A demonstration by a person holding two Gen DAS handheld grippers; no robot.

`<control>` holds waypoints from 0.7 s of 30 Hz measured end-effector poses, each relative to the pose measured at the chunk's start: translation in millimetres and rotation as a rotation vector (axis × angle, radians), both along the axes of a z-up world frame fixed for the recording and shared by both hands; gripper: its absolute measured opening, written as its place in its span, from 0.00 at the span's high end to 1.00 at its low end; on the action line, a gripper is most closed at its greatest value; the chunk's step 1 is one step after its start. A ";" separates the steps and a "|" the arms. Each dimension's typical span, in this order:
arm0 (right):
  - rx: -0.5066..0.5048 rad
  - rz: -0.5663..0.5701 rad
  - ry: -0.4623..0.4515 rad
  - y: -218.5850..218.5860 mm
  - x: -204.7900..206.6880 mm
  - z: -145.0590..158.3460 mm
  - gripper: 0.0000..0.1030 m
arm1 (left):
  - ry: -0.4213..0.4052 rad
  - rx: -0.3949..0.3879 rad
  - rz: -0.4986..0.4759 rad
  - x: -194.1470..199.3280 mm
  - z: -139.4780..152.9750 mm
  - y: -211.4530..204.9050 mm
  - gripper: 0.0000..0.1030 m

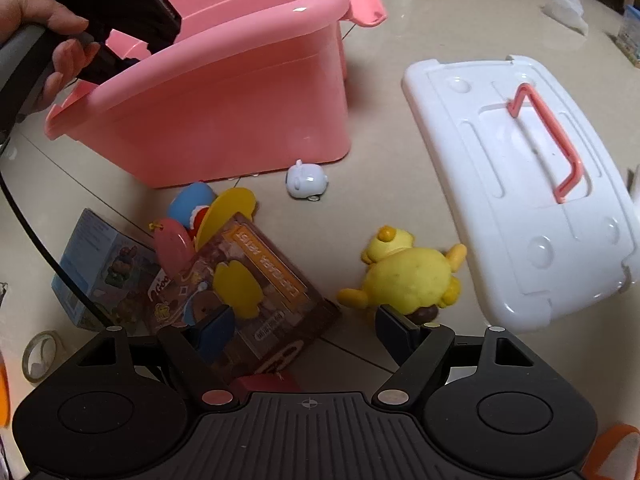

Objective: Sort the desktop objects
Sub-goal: 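Lift the robot figure with the left gripper and carry it over the pink bin, then lower the figure into the pink bin and open the left gripper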

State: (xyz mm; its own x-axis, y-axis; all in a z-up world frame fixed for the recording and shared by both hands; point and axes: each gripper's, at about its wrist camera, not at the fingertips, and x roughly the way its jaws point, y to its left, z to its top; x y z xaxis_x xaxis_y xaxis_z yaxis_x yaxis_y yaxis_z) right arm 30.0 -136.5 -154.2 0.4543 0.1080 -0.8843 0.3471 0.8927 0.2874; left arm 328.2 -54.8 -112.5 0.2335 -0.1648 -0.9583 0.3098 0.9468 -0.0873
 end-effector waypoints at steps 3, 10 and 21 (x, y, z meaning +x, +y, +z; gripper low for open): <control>0.006 0.005 -0.004 3.2 4.3 0.2 0.27 | 0.032 0.007 -0.026 5.1 -7.8 -4.6 0.75; 0.007 0.019 0.002 9.4 9.4 -2.6 0.27 | 0.110 0.037 -0.064 13.3 -29.8 -12.8 0.75; 0.033 0.012 -0.004 10.0 15.9 -6.5 0.27 | 0.255 0.090 -0.058 20.3 -53.9 -16.0 0.75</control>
State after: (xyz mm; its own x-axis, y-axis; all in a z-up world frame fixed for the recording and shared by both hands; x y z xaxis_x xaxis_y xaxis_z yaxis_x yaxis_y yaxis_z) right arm 45.9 -126.5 -160.7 0.4563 0.1428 -0.8783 0.3349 0.8869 0.3181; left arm 348.5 -70.8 -166.4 -0.0245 -0.0822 -0.9963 0.3423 0.9357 -0.0856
